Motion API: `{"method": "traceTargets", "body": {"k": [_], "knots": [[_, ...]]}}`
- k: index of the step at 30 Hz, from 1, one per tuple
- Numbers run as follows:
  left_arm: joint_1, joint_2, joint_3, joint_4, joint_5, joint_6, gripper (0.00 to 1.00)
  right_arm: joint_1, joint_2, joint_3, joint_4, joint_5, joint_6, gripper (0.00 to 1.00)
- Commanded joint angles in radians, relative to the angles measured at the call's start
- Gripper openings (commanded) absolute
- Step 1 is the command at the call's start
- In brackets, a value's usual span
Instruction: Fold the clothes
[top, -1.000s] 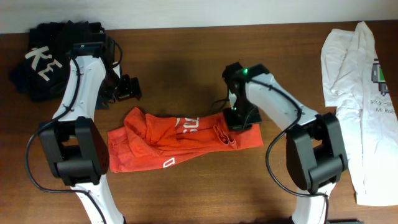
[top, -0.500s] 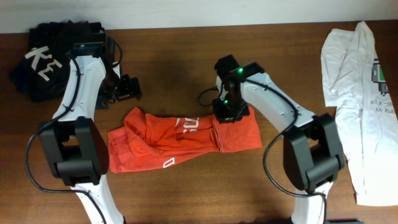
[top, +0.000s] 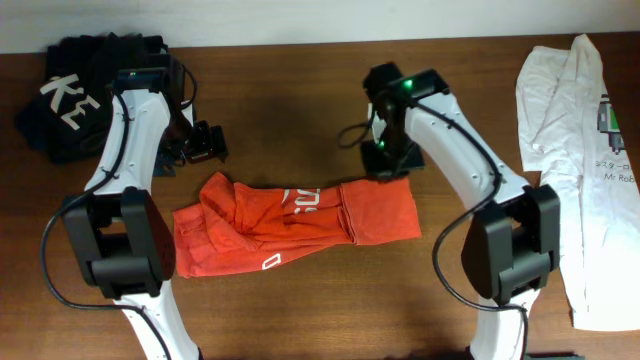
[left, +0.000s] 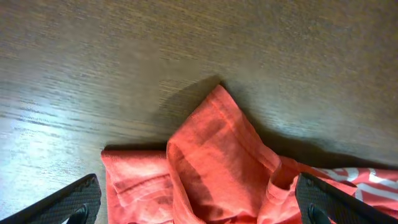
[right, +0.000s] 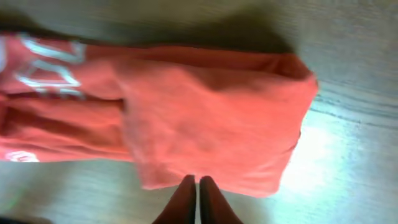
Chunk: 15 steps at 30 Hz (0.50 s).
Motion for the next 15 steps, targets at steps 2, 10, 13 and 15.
{"method": "traceTargets", "body": {"k": [2,10,13,15], "knots": [[0.003,0.003,0.006,-0.002,0.003,-0.003,0.99,0.042,0.008,-0.233,0.197,-0.127,-0.011,0.04],[0.005,0.003,0.006,-0.007,0.003,-0.003,0.99,0.037,0.006,-0.189,0.259,-0.109,0.095,0.08],[0.037,0.003,0.006,-0.018,0.003,-0.003,0.99,-0.132,0.006,0.034,0.095,0.001,0.055,0.57],[0.112,0.003,0.006,-0.084,0.005,-0.003,0.99,-0.300,0.006,0.078,0.029,-0.001,0.039,1.00]]}}
